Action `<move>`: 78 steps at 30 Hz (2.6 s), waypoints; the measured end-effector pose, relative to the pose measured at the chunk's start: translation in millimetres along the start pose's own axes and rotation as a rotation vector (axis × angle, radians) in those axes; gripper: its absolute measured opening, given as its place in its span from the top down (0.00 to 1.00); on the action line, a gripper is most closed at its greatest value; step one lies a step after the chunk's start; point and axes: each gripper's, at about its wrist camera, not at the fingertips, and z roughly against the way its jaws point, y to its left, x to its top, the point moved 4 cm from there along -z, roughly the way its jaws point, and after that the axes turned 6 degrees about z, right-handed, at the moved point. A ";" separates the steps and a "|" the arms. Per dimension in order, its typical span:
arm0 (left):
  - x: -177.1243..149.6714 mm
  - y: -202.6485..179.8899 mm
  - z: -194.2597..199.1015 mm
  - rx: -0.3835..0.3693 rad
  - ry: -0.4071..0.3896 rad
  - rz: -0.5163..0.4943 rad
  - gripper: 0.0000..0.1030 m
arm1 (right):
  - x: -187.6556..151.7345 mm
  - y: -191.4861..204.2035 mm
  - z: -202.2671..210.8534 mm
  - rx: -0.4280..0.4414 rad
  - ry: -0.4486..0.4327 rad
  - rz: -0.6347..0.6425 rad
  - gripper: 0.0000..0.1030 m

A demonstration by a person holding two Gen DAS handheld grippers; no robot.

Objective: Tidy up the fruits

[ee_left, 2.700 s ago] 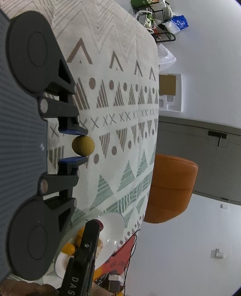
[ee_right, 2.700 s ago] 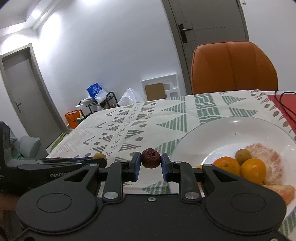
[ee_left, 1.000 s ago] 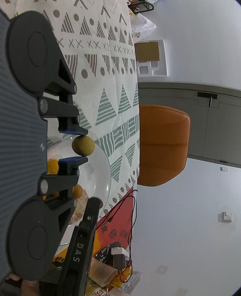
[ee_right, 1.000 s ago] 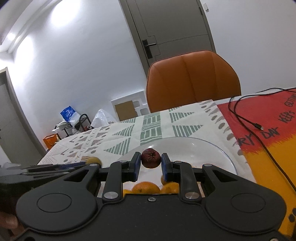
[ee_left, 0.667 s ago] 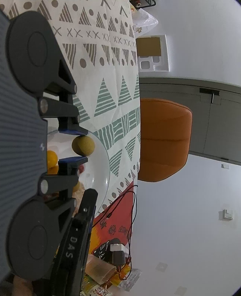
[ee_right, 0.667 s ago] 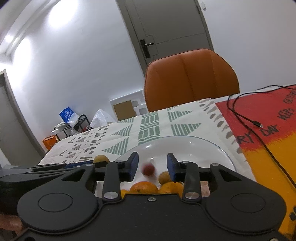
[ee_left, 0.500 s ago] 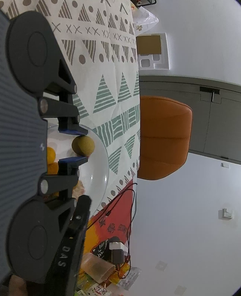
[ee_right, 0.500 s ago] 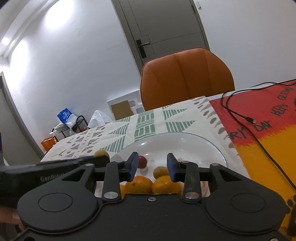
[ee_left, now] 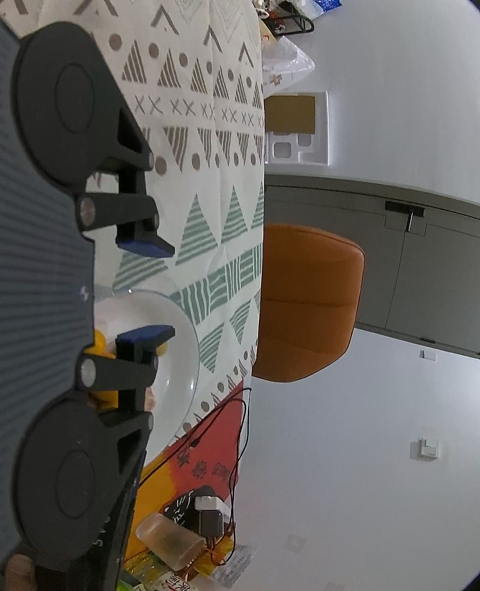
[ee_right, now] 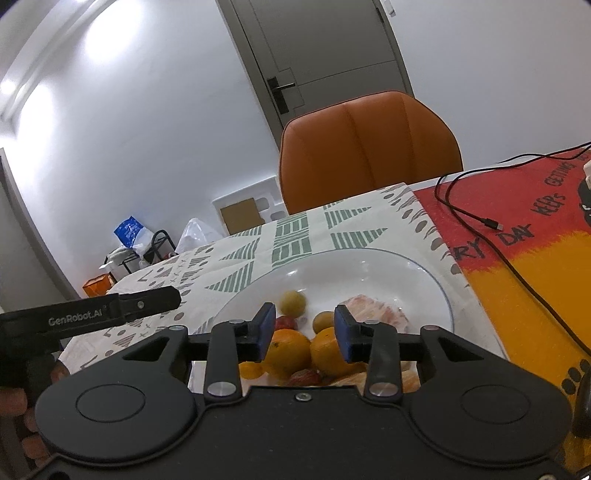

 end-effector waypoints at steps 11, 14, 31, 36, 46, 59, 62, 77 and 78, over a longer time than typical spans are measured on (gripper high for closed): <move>-4.1 22.2 33.1 0.022 -0.032 0.021 0.23 | 1.5 26.4 15.9 -0.003 -0.016 0.013 0.39; -6.0 27.2 44.3 0.029 -0.047 0.021 0.15 | 2.6 31.8 21.1 -0.011 -0.020 0.019 0.32; -17.1 52.4 104.1 0.131 -0.070 0.032 0.00 | 0.5 62.2 63.4 -0.006 -0.043 0.065 0.00; -20.9 57.9 121.5 0.141 -0.068 0.033 0.00 | -4.3 70.0 72.1 -0.001 -0.030 0.077 0.00; -26.7 64.4 161.9 0.181 -0.092 0.006 0.00 | -11.0 87.0 95.5 0.026 -0.013 0.131 0.00; -42.5 72.3 199.5 0.204 -0.101 -0.034 0.00 | -27.8 117.2 122.3 0.080 0.006 0.231 0.00; -48.3 73.4 207.5 0.216 -0.104 -0.042 0.00 | -28.2 118.4 128.4 0.066 -0.017 0.223 0.00; -71.4 84.7 236.6 0.229 -0.097 0.036 0.00 | -48.5 127.7 150.7 0.109 0.007 0.251 0.00; -72.2 85.4 237.4 0.227 -0.094 0.039 0.00 | -49.7 127.8 152.4 0.111 0.007 0.248 0.00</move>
